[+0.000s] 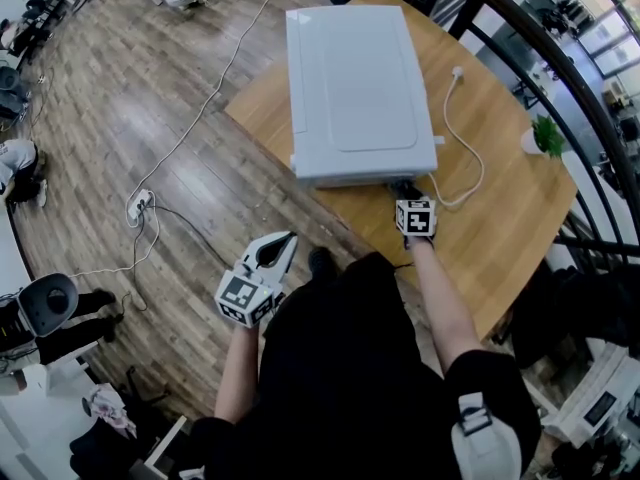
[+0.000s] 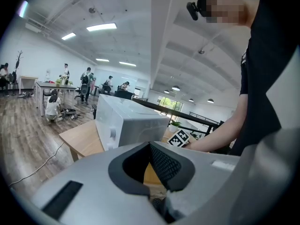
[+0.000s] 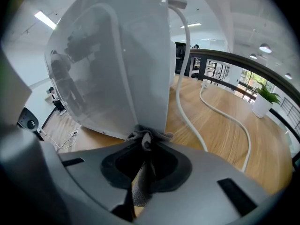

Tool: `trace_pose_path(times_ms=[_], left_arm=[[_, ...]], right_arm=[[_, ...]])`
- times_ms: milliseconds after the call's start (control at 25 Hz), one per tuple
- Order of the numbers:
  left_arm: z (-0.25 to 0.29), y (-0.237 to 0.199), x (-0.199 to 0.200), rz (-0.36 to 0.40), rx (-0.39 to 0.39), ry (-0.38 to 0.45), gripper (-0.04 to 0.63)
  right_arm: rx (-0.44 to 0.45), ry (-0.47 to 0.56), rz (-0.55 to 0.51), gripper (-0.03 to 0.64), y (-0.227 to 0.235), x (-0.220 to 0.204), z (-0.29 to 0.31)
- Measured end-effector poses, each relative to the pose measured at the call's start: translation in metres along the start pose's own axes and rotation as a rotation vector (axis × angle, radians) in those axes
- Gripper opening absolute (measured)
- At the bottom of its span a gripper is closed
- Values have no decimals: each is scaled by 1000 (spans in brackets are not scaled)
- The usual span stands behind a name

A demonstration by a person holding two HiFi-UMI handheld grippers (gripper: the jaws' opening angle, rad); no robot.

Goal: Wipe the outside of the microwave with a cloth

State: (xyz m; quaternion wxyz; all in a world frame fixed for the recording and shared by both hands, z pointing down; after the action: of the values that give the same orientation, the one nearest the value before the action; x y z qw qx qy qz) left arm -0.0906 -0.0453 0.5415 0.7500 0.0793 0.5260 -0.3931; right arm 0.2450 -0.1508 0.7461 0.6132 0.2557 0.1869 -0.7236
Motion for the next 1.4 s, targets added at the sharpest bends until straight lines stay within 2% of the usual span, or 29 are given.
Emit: trace_pose_path(times_ms=[600,1400], left_arm=[[-30,-7,-17,-18,43,-2,0],[-56,-17,-33,-25,66,4,0]], right_arm=[[9,21,1,34,-32,1,6],[103,6,-9,34,-106,4,26]])
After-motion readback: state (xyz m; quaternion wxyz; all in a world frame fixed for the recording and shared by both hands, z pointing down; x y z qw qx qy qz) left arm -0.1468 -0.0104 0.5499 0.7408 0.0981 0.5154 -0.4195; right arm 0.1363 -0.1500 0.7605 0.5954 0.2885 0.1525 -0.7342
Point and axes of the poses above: the fingertips, and each gripper's own axes: z forward along the fingers, y to its right, x out of its top, the point moved 5 cm from there along -z, backward along the fingers, and after that the axes turned 5 degrees about -y, right-handed, at the moved point
